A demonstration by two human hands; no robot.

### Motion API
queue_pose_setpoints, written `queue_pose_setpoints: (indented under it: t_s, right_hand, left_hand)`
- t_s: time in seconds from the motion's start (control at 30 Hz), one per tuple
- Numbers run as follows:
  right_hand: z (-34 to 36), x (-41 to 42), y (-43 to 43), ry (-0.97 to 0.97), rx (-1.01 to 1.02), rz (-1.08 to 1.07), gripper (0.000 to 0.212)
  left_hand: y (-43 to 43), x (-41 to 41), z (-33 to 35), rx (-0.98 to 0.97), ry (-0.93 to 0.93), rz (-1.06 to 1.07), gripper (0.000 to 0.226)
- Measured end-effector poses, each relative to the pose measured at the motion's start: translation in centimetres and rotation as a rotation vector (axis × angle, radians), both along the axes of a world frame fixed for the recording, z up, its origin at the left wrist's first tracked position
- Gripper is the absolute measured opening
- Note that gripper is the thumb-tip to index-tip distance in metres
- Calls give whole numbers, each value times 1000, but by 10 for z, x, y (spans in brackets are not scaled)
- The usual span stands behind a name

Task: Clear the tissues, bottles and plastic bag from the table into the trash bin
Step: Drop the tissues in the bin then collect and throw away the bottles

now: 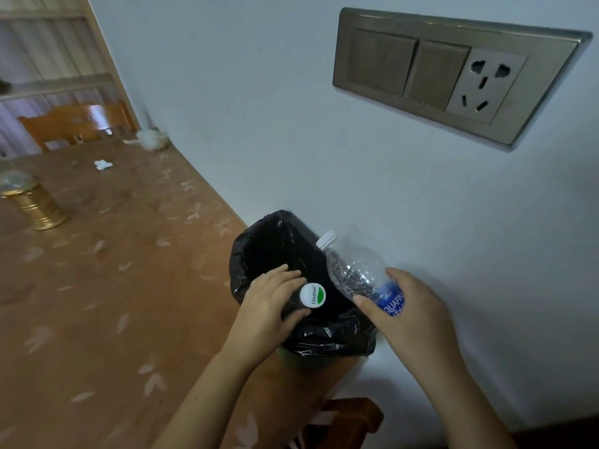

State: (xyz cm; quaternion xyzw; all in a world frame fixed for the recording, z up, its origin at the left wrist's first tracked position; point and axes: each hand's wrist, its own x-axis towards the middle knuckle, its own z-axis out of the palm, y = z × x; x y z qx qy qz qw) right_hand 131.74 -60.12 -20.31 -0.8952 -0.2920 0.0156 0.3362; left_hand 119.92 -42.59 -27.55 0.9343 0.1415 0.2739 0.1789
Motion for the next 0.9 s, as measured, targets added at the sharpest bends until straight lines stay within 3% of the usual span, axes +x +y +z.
queue_pose_setpoints:
  t_s: [0.17,0.43,0.77,0.9]
  right_hand:
    - [-2,2,5,-7,-21,25,66]
    - [6,-1,34,-80,-46,125,69]
    - [3,-12,111,-222,-491,176,52]
    - [-6,-14,130,-251,-564,203,49]
  left_hand:
    - [-1,-7,0,-97,10,29,59]
    - [-3,-30,1,-145,-25,209,60]
    - [-5,-82,-5,-187,-53,406,55]
    - [-7,-95,-3,-155,-55,451,54]
